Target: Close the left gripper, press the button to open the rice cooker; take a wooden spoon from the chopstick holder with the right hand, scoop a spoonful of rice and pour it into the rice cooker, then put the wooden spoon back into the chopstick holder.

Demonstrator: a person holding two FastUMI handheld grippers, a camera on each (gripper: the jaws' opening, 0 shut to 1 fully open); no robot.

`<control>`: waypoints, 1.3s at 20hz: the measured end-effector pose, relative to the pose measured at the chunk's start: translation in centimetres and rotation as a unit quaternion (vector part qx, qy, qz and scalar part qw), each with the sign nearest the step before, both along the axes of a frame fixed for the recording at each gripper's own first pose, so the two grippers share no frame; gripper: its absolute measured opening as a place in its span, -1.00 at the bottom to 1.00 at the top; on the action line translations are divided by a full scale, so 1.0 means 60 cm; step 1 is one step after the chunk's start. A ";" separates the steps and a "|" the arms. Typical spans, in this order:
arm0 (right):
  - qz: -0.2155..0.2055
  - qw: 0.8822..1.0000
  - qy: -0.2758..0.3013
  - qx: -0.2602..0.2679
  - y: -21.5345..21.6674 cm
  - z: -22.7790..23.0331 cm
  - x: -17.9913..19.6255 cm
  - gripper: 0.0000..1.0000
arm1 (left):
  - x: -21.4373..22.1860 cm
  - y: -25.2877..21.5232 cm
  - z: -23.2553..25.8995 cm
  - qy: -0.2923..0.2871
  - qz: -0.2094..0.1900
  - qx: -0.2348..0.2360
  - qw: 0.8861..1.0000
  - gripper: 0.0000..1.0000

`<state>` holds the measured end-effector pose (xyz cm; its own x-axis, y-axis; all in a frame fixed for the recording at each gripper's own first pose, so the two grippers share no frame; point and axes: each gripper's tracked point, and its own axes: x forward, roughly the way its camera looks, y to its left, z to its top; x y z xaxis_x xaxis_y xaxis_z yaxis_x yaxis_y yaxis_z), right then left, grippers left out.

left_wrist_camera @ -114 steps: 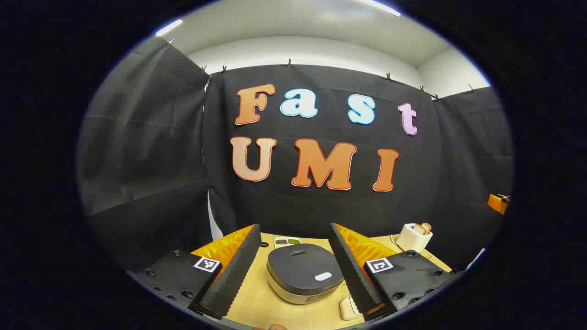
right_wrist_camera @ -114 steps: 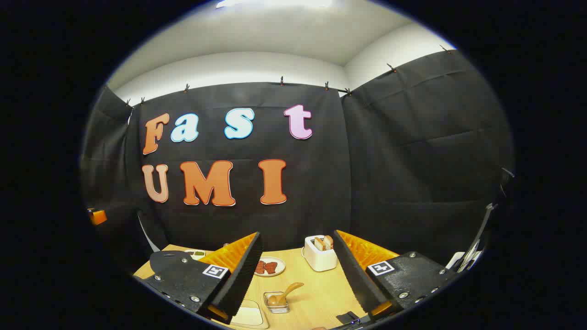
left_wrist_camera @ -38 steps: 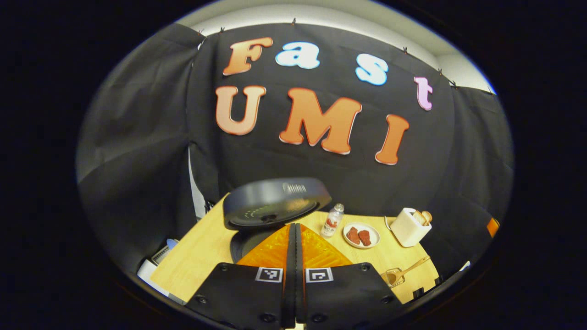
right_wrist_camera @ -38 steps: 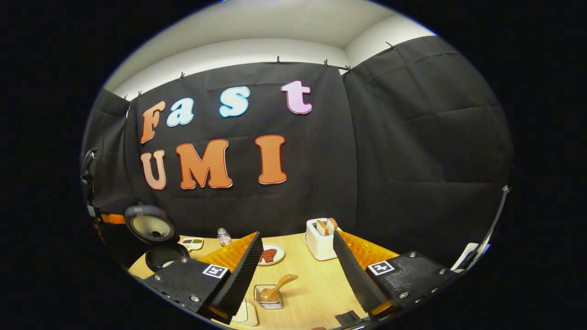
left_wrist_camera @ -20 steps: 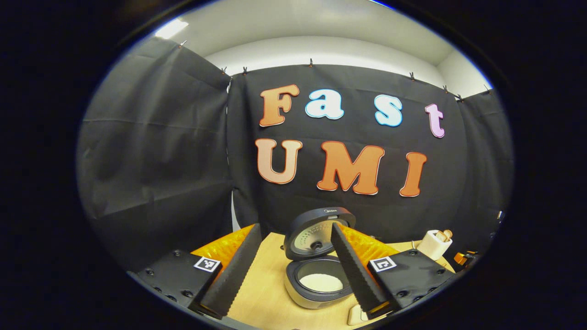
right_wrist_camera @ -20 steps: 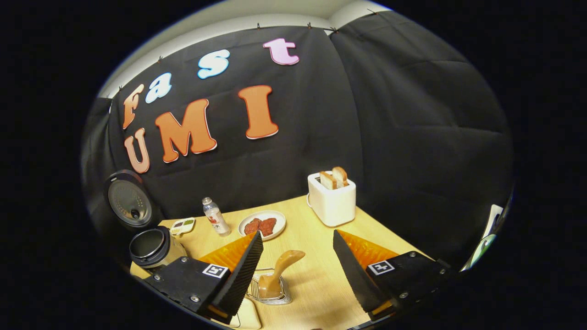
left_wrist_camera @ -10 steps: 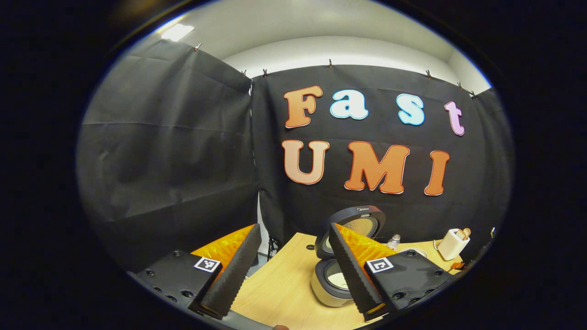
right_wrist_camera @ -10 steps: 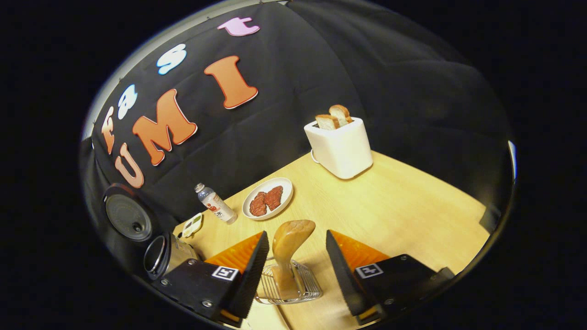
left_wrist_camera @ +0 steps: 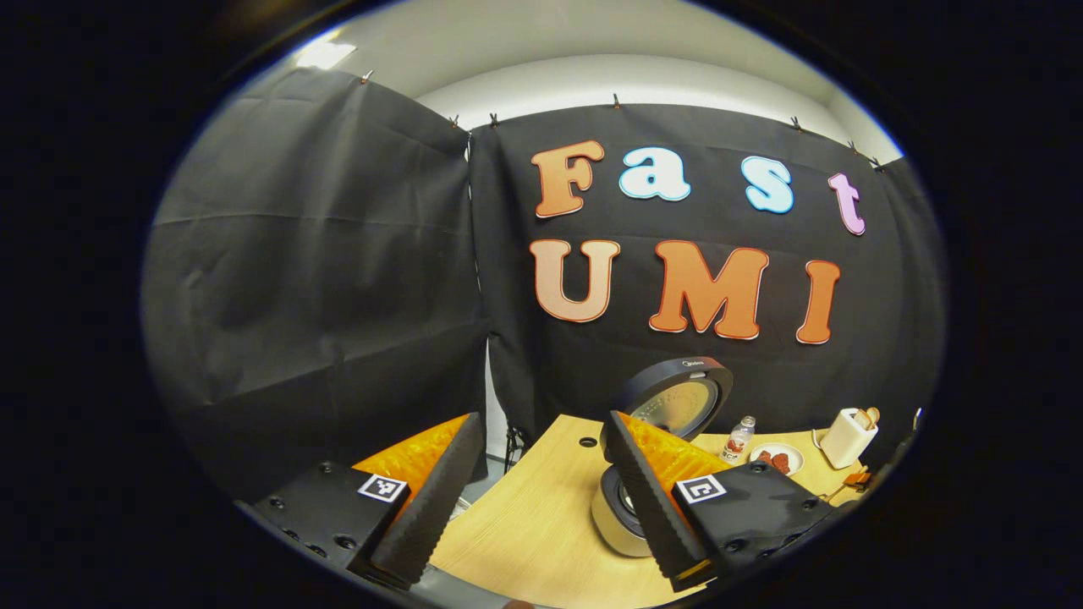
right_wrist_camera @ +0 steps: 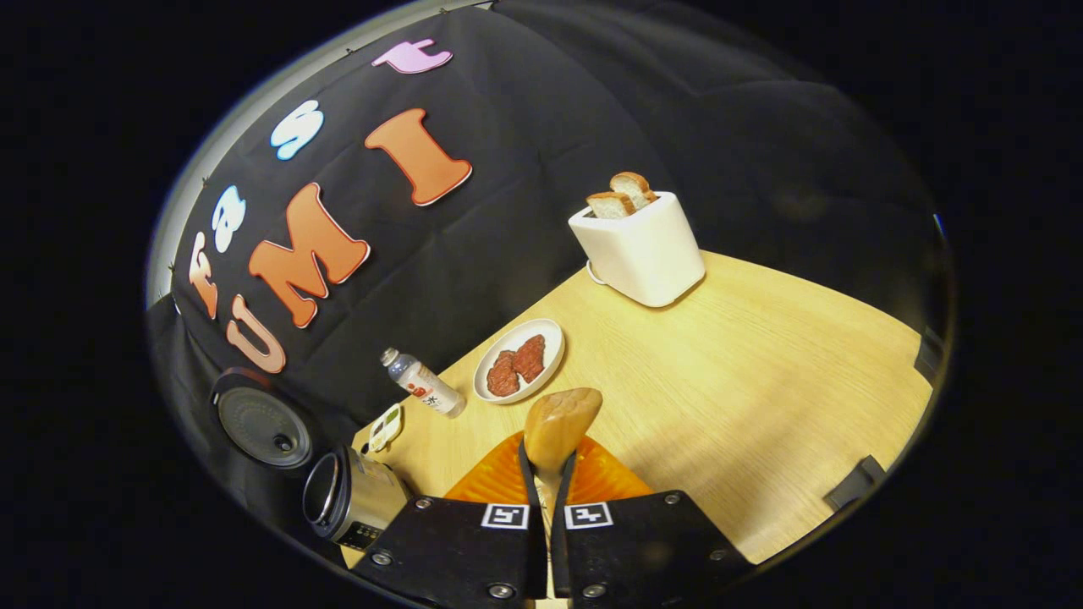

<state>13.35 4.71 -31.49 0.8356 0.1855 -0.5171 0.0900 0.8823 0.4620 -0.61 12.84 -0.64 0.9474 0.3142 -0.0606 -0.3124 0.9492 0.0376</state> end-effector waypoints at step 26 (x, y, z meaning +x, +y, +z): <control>0.061 0.980 -0.073 -0.172 0.200 0.018 -0.169 -0.99 | 0.024 0.089 -0.006 -0.003 -0.052 0.009 0.999 0.99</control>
